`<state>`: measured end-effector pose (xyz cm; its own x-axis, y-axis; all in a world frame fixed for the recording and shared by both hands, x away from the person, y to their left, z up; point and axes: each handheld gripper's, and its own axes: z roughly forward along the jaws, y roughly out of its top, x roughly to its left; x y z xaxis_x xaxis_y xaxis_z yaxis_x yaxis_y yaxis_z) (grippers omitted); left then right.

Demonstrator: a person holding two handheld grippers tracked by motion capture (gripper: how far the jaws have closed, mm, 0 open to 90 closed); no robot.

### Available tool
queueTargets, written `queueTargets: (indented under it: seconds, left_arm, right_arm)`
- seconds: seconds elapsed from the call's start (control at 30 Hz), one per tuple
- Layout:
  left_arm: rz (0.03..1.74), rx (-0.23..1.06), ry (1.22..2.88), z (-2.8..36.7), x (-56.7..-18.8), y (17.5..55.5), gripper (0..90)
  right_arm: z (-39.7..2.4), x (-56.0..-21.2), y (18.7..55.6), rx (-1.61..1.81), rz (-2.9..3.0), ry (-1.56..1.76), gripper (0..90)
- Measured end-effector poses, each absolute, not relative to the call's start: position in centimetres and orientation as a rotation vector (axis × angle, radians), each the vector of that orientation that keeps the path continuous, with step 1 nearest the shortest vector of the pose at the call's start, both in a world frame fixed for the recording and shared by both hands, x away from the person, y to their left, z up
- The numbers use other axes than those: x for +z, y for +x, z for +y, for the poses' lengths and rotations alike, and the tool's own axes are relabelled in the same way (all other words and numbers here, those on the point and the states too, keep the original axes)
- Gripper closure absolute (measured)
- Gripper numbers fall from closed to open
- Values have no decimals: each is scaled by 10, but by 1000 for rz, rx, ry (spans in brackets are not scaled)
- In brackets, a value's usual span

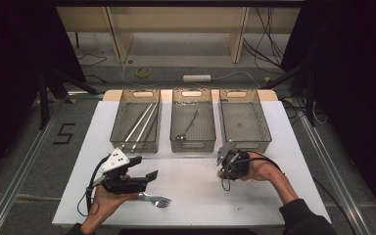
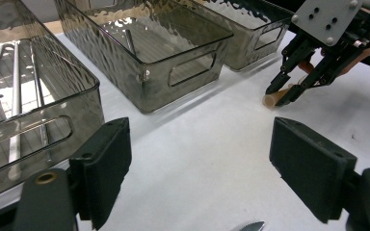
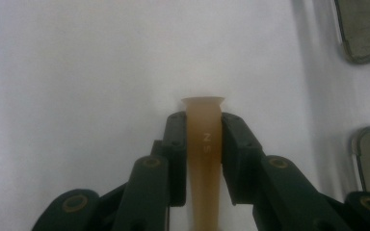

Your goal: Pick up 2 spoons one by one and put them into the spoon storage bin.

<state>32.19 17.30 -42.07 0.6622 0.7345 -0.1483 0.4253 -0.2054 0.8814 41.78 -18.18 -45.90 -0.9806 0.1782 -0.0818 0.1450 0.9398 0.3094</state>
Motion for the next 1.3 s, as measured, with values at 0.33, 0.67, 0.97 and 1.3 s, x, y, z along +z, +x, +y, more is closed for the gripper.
queueTargets:
  seconds: [0.33,0.67,0.97,1.3]
  left_arm:
    - [923,366,1839,174,-421,322,222]
    - [930,370,1821,175,-420,322,222]
    - [929,388,1811,177,-419,322,220]
    - [944,401,1793,184,-420,323,211]
  right_arm:
    - [-187,-453,415,446,2954,269,753]
    - [-202,-429,414,578,2869,417,755]
    - [-215,-396,419,879,2740,627,754]
    - [-206,-369,432,1142,2604,757,752]
